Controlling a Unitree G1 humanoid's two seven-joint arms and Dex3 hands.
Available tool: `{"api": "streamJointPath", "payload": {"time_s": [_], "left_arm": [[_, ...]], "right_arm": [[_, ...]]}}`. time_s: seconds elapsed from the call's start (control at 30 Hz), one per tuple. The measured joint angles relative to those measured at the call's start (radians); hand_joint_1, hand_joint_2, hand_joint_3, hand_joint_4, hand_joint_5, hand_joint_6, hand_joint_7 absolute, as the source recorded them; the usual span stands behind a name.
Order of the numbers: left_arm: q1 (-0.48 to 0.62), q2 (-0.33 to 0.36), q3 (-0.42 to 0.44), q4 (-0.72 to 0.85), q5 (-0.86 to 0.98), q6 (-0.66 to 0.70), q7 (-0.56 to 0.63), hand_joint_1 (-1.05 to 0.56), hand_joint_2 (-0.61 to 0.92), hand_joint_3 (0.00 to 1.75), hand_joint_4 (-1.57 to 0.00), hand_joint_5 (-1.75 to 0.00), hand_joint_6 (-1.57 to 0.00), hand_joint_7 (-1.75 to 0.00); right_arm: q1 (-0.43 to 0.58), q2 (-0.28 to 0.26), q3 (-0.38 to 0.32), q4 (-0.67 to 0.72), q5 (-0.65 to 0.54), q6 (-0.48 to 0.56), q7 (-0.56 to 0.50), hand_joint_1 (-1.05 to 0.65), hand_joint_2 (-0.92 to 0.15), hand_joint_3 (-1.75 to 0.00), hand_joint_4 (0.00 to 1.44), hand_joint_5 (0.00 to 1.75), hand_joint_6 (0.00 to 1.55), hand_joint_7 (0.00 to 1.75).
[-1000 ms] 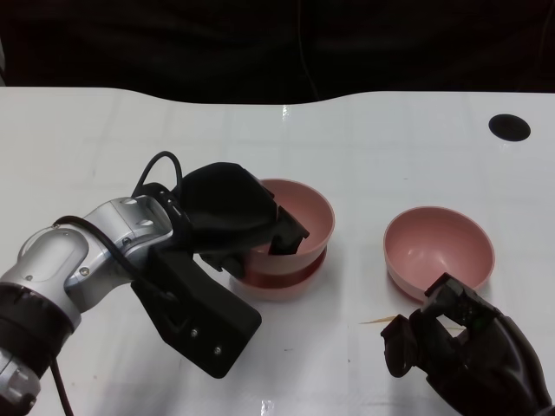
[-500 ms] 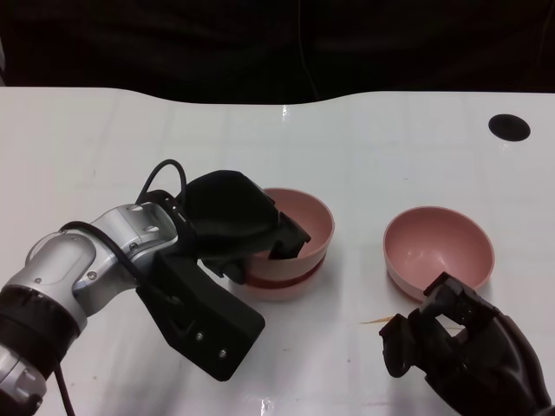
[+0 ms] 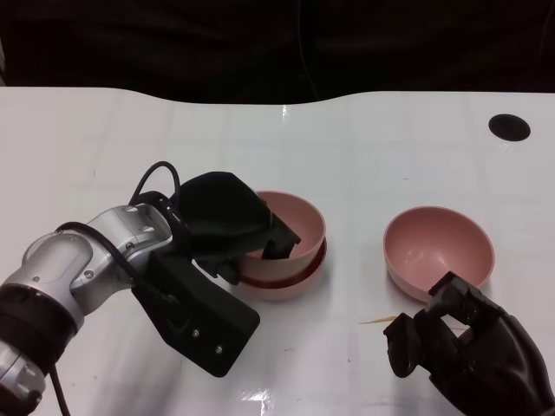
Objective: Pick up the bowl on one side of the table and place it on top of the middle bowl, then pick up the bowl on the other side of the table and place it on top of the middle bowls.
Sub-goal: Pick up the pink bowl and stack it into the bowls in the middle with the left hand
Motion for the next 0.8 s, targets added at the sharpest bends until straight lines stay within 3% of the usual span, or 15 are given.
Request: {"api": "streamJointPath", "payload": {"time_s": [0.07, 0.17, 0.2, 0.23, 0.27, 0.33, 0.37, 0.4, 0.43, 0.47, 0.5, 0.6, 0.8], "left_arm": [[-0.006, 0.0, -0.001, 0.006, 0.001, -0.002, 0.008, -0.23, 0.92, 0.22, -0.84, -1.4, -0.95, -0.67], [-0.012, -0.002, -0.003, 0.026, 0.001, -0.007, 0.028, -0.2, 0.92, 0.13, -0.76, -1.57, -0.96, -0.66], [-0.013, -0.003, -0.006, 0.035, 0.001, -0.009, 0.041, -0.19, 0.92, 0.09, -0.71, -1.67, -0.85, -0.95], [-0.013, -0.003, -0.009, 0.042, 0.004, -0.013, 0.054, -0.19, 0.92, 0.08, -0.69, -1.71, -0.8, -1.08], [-0.013, -0.004, -0.01, 0.05, 0.006, -0.019, 0.068, -0.18, 0.91, 0.05, -0.67, -1.62, -0.76, -1.13], [-0.014, -0.005, -0.014, 0.065, 0.01, -0.03, 0.095, -0.21, 0.92, 0.02, -0.71, -1.13, -0.86, -0.65], [-0.015, -0.005, -0.017, 0.071, 0.011, -0.034, 0.102, -0.21, 0.92, 0.02, -0.73, -1.05, -0.9, -0.54], [-0.015, -0.005, -0.019, 0.073, 0.012, -0.035, 0.104, -0.35, 0.92, 0.13, -0.64, -0.59, -0.8, -0.27], [-0.015, -0.005, -0.021, 0.073, 0.012, -0.035, 0.103, -0.4, 0.92, 0.16, -0.66, -0.34, -0.78, -0.15], [-0.015, -0.005, -0.022, 0.073, 0.011, -0.034, 0.101, -0.43, 0.92, 0.18, -0.67, -0.21, -0.78, -0.09], [-0.015, -0.004, -0.022, 0.069, 0.01, -0.029, 0.091, -0.58, 0.92, 0.25, -0.49, -0.09, -0.62, -0.04], [-0.015, -0.001, -0.022, 0.053, 0.0, -0.018, 0.07, -0.69, 0.92, 0.29, -0.37, -0.01, -0.52, 0.0], [-0.015, 0.004, -0.022, 0.045, 0.021, -0.027, 0.14, -0.73, 0.92, 0.32, -0.33, 0.0, -0.53, -0.01]], "right_arm": [[0.0, 0.0, 0.0, 0.003, 0.0, -0.002, 0.006, -0.11, -0.63, -0.97, 0.82, 1.68, 0.91, 1.16], [0.0, 0.0, -0.001, 0.008, 0.0, -0.003, 0.014, -0.12, -0.64, -0.98, 0.81, 1.69, 0.9, 1.16], [0.0, 0.0, -0.002, 0.01, 0.0, -0.003, 0.015, -0.13, -0.64, -0.97, 0.81, 1.69, 0.89, 1.17], [0.0, 0.0, -0.003, 0.012, 0.0, -0.004, 0.017, -0.13, -0.65, -0.96, 0.81, 1.69, 0.89, 1.17], [-0.001, 0.0, -0.003, 0.014, 0.0, -0.006, 0.02, -0.13, -0.65, -0.95, 0.8, 1.69, 0.89, 1.17], [-0.001, 0.0, -0.003, 0.019, 0.0, -0.007, 0.026, -0.13, -0.66, -0.91, 0.81, 1.68, 0.9, 1.15], [-0.001, 0.0, -0.003, 0.021, 0.0, -0.007, 0.026, -0.13, -0.67, -0.9, 0.81, 1.68, 0.9, 1.14], [-0.001, 0.0, -0.003, 0.021, 0.0, -0.007, 0.025, -0.14, -0.65, -0.9, 0.83, 1.66, 0.92, 1.13], [-0.001, 0.0, -0.003, 0.021, -0.001, -0.007, 0.024, -0.14, -0.65, -0.91, 0.84, 1.64, 0.93, 1.12], [-0.001, 0.0, -0.003, 0.021, -0.002, -0.007, 0.022, -0.14, -0.64, -0.91, 0.85, 1.64, 0.94, 1.11], [-0.001, 0.001, -0.002, 0.021, -0.004, -0.008, 0.02, -0.14, -0.64, -0.92, 0.85, 1.64, 0.94, 1.12], [-0.001, 0.001, -0.001, 0.021, -0.008, -0.015, 0.017, -0.15, -0.62, -0.95, 0.85, 1.65, 0.93, 1.12], [-0.001, 0.001, 0.001, 0.021, -0.008, -0.018, 0.017, -0.15, -0.61, -0.96, 0.85, 1.64, 0.94, 1.13]]}}
